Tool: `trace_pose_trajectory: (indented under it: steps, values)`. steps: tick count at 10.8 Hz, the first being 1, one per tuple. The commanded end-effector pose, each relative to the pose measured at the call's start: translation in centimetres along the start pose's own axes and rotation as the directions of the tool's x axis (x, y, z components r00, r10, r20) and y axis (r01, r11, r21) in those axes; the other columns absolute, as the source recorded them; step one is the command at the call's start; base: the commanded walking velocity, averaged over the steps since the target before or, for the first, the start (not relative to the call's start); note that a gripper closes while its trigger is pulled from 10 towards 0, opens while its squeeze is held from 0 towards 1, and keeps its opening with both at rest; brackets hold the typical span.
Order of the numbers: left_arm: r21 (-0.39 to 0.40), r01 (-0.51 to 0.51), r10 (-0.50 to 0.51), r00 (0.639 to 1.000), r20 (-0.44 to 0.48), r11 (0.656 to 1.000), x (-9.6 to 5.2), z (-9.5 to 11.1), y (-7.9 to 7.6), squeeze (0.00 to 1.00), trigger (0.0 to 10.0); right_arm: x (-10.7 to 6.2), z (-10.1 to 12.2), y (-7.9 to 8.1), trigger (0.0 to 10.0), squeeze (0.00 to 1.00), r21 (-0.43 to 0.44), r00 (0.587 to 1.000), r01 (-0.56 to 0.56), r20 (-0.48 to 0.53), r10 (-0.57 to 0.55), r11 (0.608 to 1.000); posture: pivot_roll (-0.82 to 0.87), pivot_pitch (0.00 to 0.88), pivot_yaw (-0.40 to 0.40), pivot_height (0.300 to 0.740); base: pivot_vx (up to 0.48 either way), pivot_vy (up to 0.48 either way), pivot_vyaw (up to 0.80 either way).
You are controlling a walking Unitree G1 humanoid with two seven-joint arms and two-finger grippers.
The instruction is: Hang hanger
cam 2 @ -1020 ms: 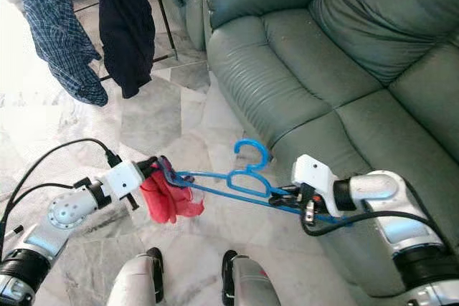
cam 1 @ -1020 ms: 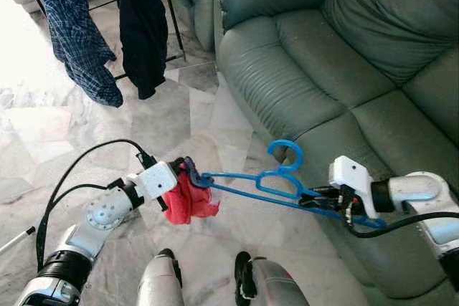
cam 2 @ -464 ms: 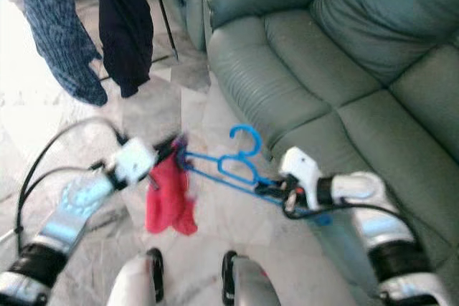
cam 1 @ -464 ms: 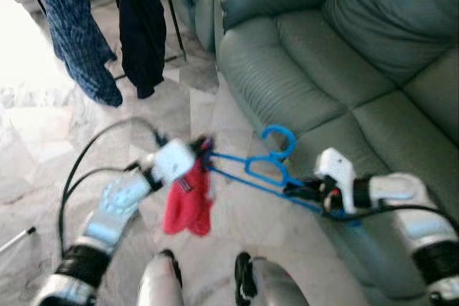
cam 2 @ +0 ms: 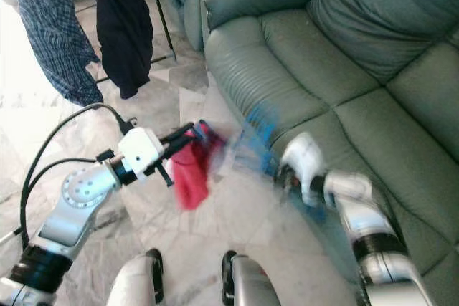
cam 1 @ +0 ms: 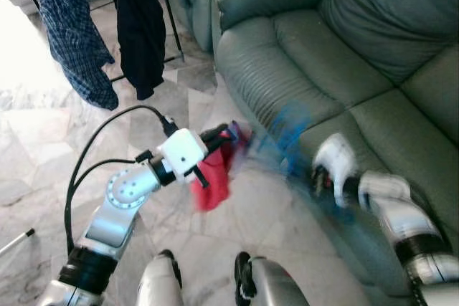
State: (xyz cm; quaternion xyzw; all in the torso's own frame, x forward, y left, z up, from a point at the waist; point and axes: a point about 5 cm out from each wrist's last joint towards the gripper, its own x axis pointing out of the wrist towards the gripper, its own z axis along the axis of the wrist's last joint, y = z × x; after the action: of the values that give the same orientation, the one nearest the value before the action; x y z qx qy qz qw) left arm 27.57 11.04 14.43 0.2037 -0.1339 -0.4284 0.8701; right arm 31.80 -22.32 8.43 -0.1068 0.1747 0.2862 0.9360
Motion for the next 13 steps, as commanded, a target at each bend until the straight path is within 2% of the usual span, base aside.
trace_pose_trajectory:
  steps: [1, 2, 3, 4, 5, 6, 7, 8, 9, 10, 11, 12, 13]
  values:
    - [0.011, 0.017, -0.017, 1.000, 0.017, 1.000, -0.1, 0.5, -0.4, 0.00, 10.0, -0.7, 0.7, -2.2, 10.0, 0.00, 0.099, 0.977, 0.199, 0.059, -0.205, 0.975, -0.01, 0.219, -0.052, 0.740, 0.000, 0.000, 0.00]
    - [-0.001, 0.018, -0.018, 1.000, 0.008, 1.000, -0.2, 0.5, -0.7, 0.00, 10.0, -0.9, 3.7, -4.6, 10.0, 0.00, 0.308, 0.875, 0.375, 0.192, -0.443, 0.874, -0.01, 0.217, -0.050, 0.740, 0.000, 0.000, 0.00]
    - [-0.008, 0.025, -0.025, 1.000, 0.000, 1.000, 0.1, 0.5, -1.1, 0.00, 10.0, -0.7, 5.9, -5.4, 10.0, 0.00, 0.494, 0.801, 0.371, 0.258, -0.541, 0.786, -0.01, 0.215, -0.051, 0.740, 0.000, 0.000, 0.00]
    - [-0.005, 0.034, -0.034, 0.999, -0.010, 0.999, 0.4, 0.4, -1.5, 0.00, 10.0, 0.0, 7.6, -5.5, 10.0, 0.00, 0.632, 0.750, 0.318, 0.288, -0.595, 0.706, -0.01, 0.210, -0.050, 0.740, 0.000, 0.000, 0.00]
    - [0.014, 0.046, -0.046, 0.999, -0.024, 0.999, 0.9, 0.2, -2.1, 0.00, 10.0, 1.3, 9.7, -4.7, 10.0, 0.00, 0.755, 0.741, 0.168, 0.328, -0.586, 0.634, -0.01, 0.210, -0.050, 0.740, 0.000, 0.000, 0.00]
    - [0.020, 0.048, -0.047, 0.999, -0.021, 0.999, 1.6, 0.2, -2.6, 0.00, 10.0, 3.0, 12.9, -2.3, 10.0, 0.00, 0.757, 0.753, -0.001, 0.431, -0.497, 0.654, -0.01, 0.203, -0.054, 0.740, 0.000, 0.000, 0.00]
    - [0.013, 0.038, -0.038, 0.999, -0.016, 0.999, 2.1, 0.3, -2.8, 0.00, 10.0, 3.8, 15.4, 0.0, 10.0, 0.00, 0.721, 0.743, -0.127, 0.524, -0.416, 0.681, 0.00, 0.196, -0.058, 0.740, 0.000, 0.000, 0.00]
    - [0.009, 0.039, -0.038, 0.999, -0.016, 0.999, 2.3, 0.4, -3.1, 0.00, 10.0, 3.6, 16.4, -0.7, 10.0, 0.00, 0.791, 0.681, -0.090, 0.492, -0.543, 0.605, 0.00, 0.196, -0.058, 0.740, 0.000, 0.000, 0.00]
    - [0.006, 0.040, -0.040, 0.999, -0.014, 0.999, 2.4, 0.4, -3.3, 0.00, 10.0, 3.5, 16.4, -1.2, 10.0, 0.00, 0.814, 0.662, -0.067, 0.469, -0.585, 0.577, 0.00, 0.191, -0.058, 0.740, 0.000, 0.000, 0.00]
    - [-0.009, 0.055, -0.055, 0.998, -0.008, 0.998, 2.7, 0.5, -3.7, 0.00, 10.0, 3.2, 17.1, -1.0, 10.0, 0.00, 0.757, 0.646, -0.078, 0.534, -0.546, 0.649, 0.00, 0.191, -0.056, 0.740, 0.000, 0.000, 0.00]
    - [-0.040, 0.077, -0.077, 0.997, -0.013, 0.996, 2.7, 0.3, -4.1, 0.00, 10.0, 2.3, 18.0, -0.7, 10.0, 0.00, 0.606, 0.597, 0.069, 0.612, -0.519, 0.793, 0.00, 0.191, -0.058, 0.740, 0.000, 0.000, 0.00]
    - [-0.068, 0.081, -0.083, 0.996, -0.026, 0.994, 2.7, -0.1, -4.2, 0.00, 10.0, 1.5, 18.9, -0.6, 10.0, 0.00, 0.527, 0.554, 0.116, 0.669, -0.496, 0.842, 0.00, 0.191, -0.058, 0.740, 0.000, 0.000, 0.00]
    - [-0.098, 0.089, -0.093, 0.995, -0.044, 0.991, 2.7, -0.6, -4.4, 0.07, 10.0, 1.2, 20.2, 0.2, 10.0, 0.00, 0.488, 0.526, 0.057, 0.727, -0.441, 0.871, -0.01, 0.188, -0.060, 0.740, 0.000, 0.000, 0.00]
